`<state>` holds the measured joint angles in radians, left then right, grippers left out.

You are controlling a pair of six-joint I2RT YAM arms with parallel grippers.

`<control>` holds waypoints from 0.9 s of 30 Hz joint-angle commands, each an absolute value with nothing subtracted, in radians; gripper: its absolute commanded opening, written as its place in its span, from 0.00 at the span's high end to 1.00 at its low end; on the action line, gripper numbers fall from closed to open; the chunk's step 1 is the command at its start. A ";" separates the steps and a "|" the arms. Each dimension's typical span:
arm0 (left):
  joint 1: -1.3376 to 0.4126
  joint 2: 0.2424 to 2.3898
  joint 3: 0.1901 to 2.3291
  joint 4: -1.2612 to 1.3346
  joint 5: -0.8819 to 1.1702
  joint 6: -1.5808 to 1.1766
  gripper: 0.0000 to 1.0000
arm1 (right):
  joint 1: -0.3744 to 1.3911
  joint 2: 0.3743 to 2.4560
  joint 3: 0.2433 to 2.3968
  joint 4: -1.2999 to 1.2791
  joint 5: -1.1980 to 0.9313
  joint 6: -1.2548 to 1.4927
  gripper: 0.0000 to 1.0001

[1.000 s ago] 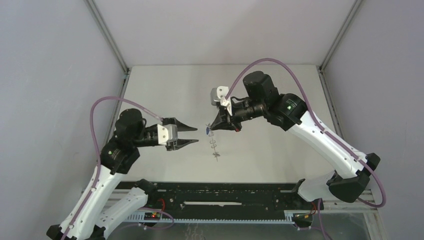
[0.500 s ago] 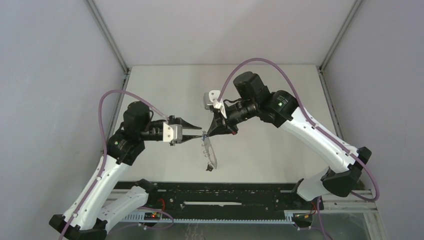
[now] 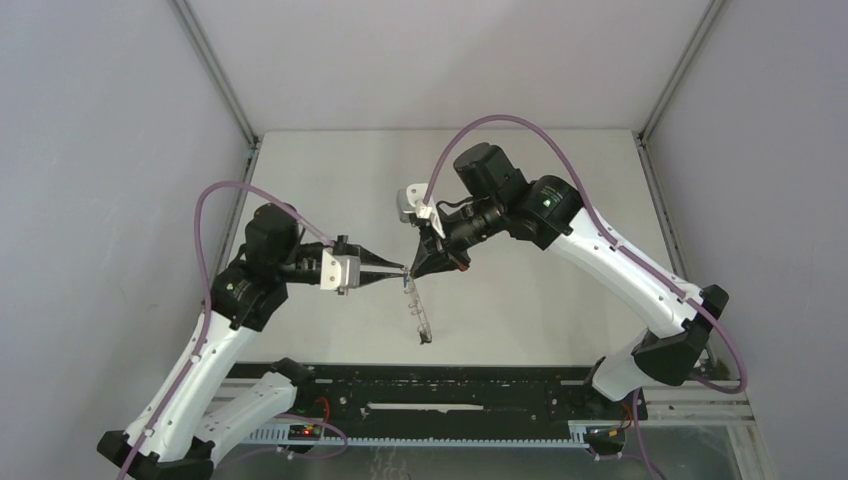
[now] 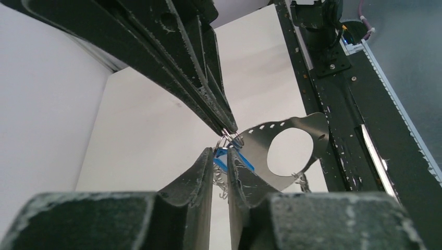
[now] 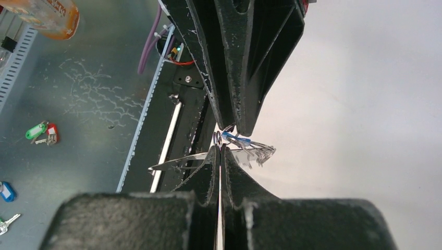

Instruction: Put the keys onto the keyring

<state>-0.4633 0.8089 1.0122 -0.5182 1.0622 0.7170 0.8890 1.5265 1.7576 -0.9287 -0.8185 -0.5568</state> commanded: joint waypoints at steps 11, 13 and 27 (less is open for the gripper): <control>-0.483 0.807 1.068 -0.645 1.060 0.921 1.00 | 0.855 1.516 1.787 -0.859 -0.883 -0.487 1.00; -0.483 0.804 1.061 -0.647 1.038 0.957 1.00 | 0.834 1.483 1.735 -0.787 -0.913 -0.449 1.00; -0.525 0.716 0.937 -0.517 0.949 1.079 1.00 | 0.772 1.370 1.496 -0.369 -0.953 -0.159 1.00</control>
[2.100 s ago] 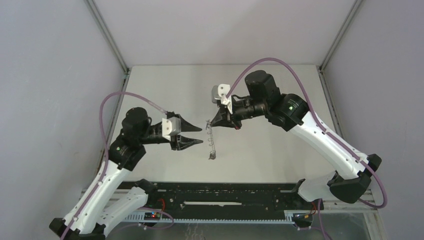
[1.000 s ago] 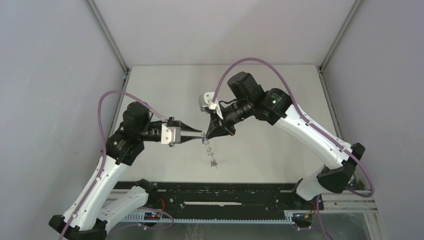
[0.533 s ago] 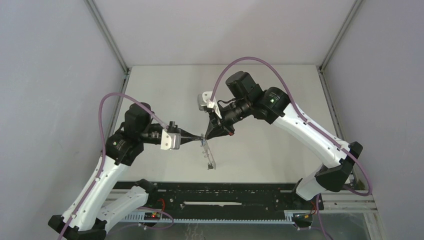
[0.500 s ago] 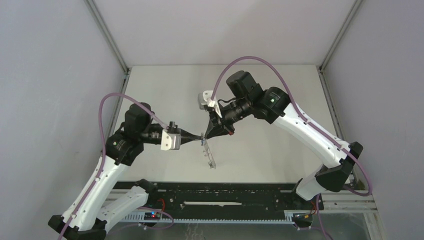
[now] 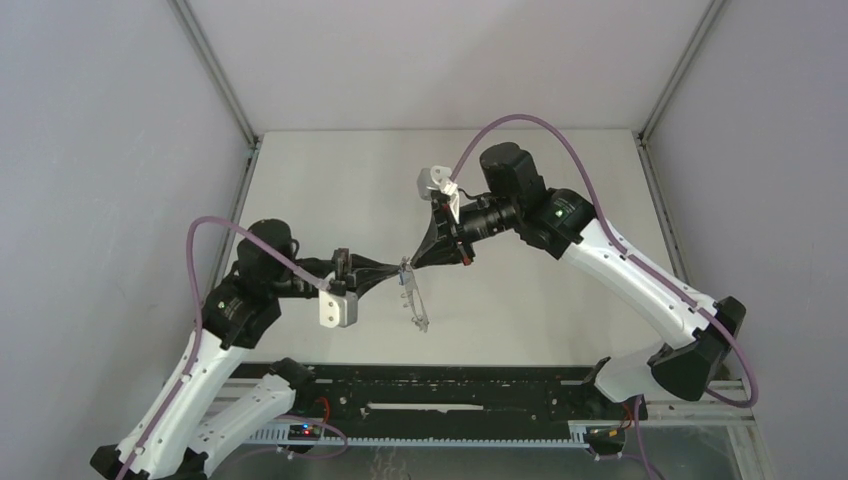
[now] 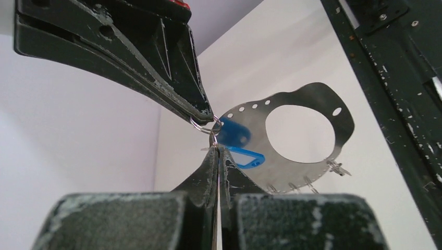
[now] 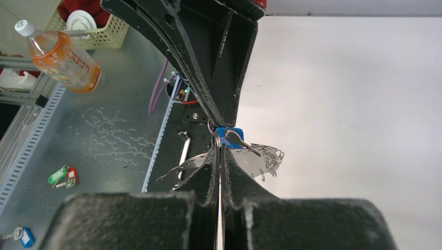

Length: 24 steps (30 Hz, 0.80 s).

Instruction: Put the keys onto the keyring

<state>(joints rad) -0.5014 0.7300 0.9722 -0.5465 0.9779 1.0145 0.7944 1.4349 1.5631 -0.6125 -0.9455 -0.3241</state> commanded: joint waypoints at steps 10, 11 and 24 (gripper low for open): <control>-0.558 0.691 0.901 -0.494 0.870 1.107 0.79 | 0.767 1.311 1.323 -0.040 -0.869 0.105 1.00; -0.560 0.685 0.898 -0.494 0.865 1.097 0.73 | 0.767 1.304 1.302 -0.014 -0.860 0.125 1.00; -0.556 0.679 0.952 -0.327 0.744 0.509 0.59 | 0.772 1.210 1.097 0.256 -0.767 0.158 1.00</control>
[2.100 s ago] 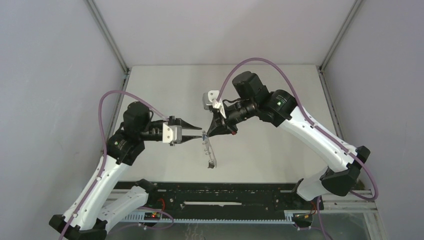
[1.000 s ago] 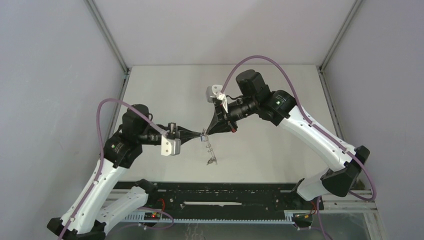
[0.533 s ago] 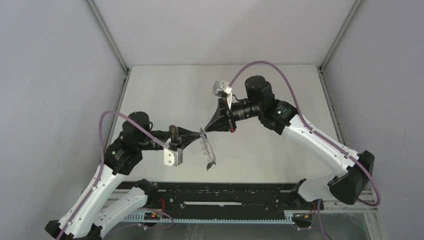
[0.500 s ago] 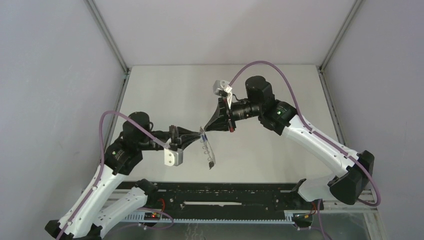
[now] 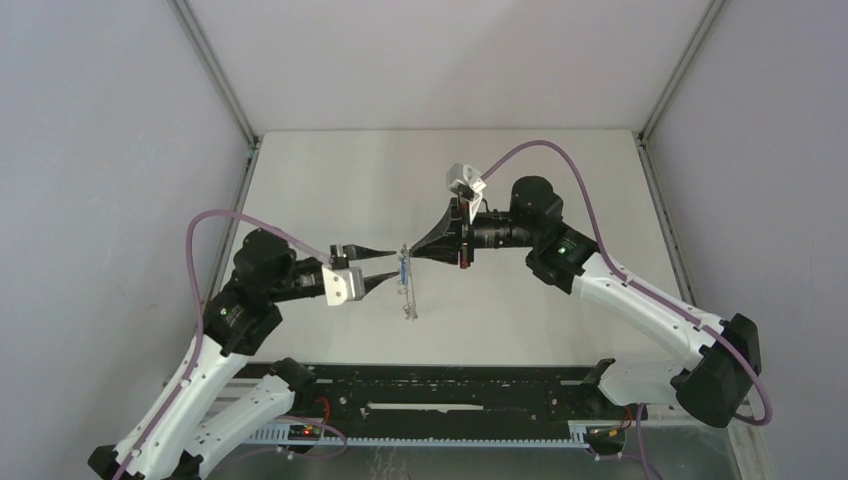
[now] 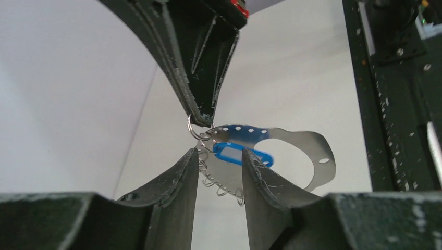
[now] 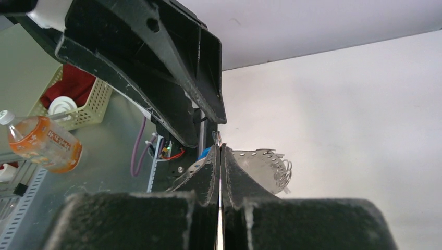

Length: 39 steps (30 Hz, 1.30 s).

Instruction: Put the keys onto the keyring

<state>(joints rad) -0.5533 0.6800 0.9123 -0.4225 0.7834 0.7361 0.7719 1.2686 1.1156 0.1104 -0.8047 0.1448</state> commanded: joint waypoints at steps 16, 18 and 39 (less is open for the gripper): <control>-0.520 0.821 1.032 -0.289 0.904 0.259 0.71 | 0.780 1.200 1.094 0.213 -0.807 0.079 1.00; -0.513 0.819 1.032 -0.296 0.905 0.266 0.74 | 0.781 1.197 1.094 0.215 -0.807 0.081 1.00; -0.495 0.782 0.991 -0.282 0.848 0.166 0.98 | 0.804 1.209 1.094 0.245 -0.797 0.095 1.00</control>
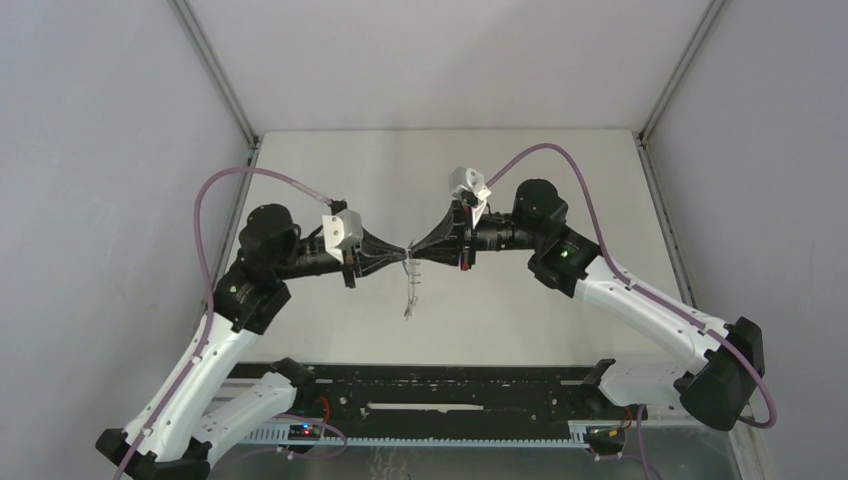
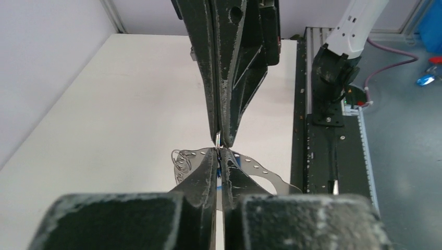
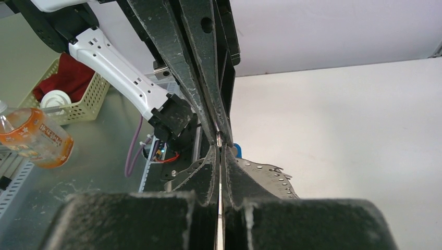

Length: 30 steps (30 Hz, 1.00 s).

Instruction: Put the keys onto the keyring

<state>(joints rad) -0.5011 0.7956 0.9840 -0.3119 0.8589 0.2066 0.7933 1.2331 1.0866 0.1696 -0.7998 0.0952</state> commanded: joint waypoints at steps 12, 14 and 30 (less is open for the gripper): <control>-0.495 0.835 1.075 -0.454 0.836 0.329 1.00 | 0.787 1.290 1.377 -0.332 -0.778 -0.196 0.59; -0.495 0.853 1.103 -0.506 0.842 0.378 1.00 | 0.788 1.329 1.458 -0.470 -0.771 -0.266 0.56; -0.497 0.914 1.181 -0.600 0.870 0.551 1.00 | 0.838 1.532 1.774 -0.818 -0.759 -0.462 0.69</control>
<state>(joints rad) -0.4969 0.9047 1.1133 -0.6022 0.8444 0.4992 0.8211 1.5337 1.7256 -0.7658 -0.7658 -0.4210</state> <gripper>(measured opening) 0.011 0.322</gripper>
